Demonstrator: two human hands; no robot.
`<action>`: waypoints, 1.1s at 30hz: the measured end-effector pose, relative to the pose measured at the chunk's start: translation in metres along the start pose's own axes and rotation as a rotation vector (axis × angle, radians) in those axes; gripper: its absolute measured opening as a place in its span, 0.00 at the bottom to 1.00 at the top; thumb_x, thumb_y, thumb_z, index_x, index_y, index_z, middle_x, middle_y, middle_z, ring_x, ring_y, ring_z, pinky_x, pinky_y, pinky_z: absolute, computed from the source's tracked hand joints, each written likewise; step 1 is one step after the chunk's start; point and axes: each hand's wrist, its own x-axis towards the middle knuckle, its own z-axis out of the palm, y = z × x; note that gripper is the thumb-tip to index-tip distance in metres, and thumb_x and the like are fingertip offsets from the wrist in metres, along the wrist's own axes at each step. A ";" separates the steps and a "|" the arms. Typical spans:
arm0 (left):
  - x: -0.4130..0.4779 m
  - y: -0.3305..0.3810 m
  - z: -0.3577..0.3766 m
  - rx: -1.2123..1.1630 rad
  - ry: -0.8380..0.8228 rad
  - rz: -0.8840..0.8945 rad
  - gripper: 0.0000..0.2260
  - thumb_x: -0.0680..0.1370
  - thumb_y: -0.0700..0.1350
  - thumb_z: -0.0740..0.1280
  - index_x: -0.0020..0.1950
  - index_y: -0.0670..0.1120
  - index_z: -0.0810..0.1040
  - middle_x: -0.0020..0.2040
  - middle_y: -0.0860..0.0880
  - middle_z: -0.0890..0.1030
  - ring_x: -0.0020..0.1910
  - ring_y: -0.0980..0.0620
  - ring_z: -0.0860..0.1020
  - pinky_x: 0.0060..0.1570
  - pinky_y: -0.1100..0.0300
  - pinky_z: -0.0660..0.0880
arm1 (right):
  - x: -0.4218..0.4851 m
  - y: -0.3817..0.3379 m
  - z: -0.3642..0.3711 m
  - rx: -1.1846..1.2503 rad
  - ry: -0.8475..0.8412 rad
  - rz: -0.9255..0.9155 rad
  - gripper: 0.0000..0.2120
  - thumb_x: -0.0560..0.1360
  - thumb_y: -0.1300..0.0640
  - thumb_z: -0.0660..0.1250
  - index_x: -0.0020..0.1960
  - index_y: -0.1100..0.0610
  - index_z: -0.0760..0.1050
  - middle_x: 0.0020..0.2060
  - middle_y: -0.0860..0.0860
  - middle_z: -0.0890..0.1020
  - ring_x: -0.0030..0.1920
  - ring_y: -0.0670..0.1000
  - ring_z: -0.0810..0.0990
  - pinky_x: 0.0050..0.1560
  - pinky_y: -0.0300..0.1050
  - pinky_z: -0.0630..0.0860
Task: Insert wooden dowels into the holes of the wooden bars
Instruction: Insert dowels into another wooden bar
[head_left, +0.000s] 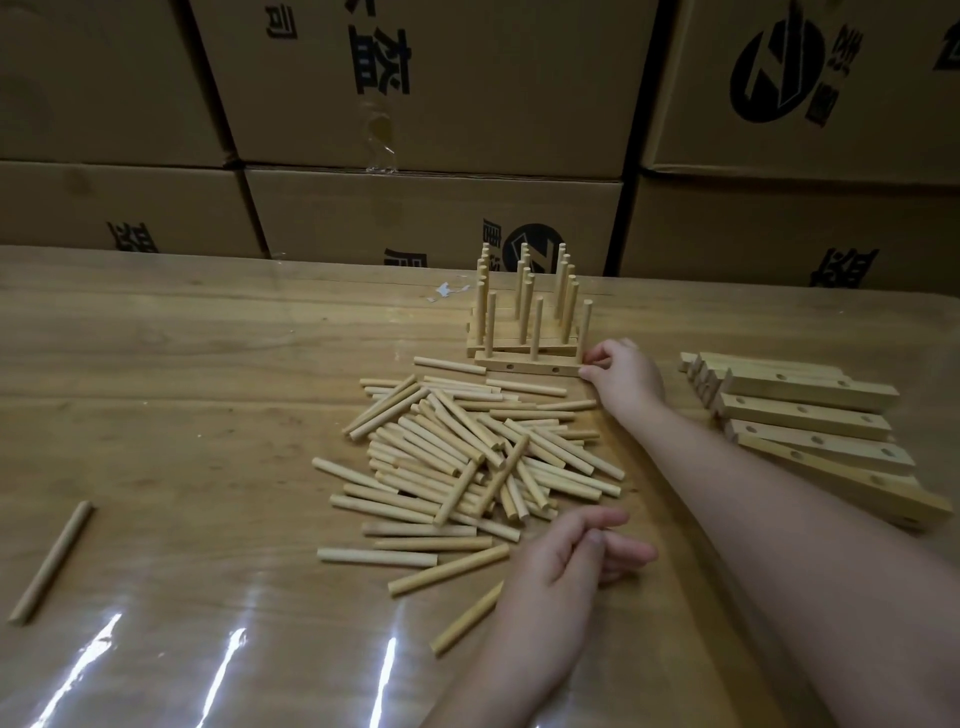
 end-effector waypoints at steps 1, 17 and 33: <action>0.000 0.000 0.000 0.001 -0.002 0.001 0.13 0.82 0.34 0.54 0.52 0.46 0.76 0.42 0.50 0.85 0.46 0.55 0.82 0.48 0.66 0.76 | 0.001 -0.001 0.002 0.007 -0.004 -0.003 0.08 0.75 0.56 0.67 0.53 0.55 0.77 0.56 0.51 0.74 0.50 0.51 0.75 0.44 0.42 0.67; 0.000 0.000 0.000 0.012 -0.013 -0.028 0.14 0.82 0.34 0.54 0.51 0.48 0.77 0.41 0.52 0.85 0.45 0.55 0.82 0.50 0.64 0.76 | 0.012 -0.010 0.013 -0.039 0.000 0.041 0.11 0.74 0.50 0.67 0.55 0.50 0.76 0.55 0.51 0.74 0.52 0.55 0.75 0.54 0.52 0.74; 0.000 0.002 0.001 0.080 -0.002 -0.015 0.13 0.82 0.35 0.56 0.51 0.50 0.77 0.42 0.52 0.85 0.48 0.53 0.82 0.55 0.60 0.76 | 0.014 -0.014 0.015 -0.130 0.002 0.017 0.12 0.76 0.48 0.64 0.57 0.50 0.74 0.56 0.50 0.75 0.52 0.52 0.76 0.55 0.51 0.71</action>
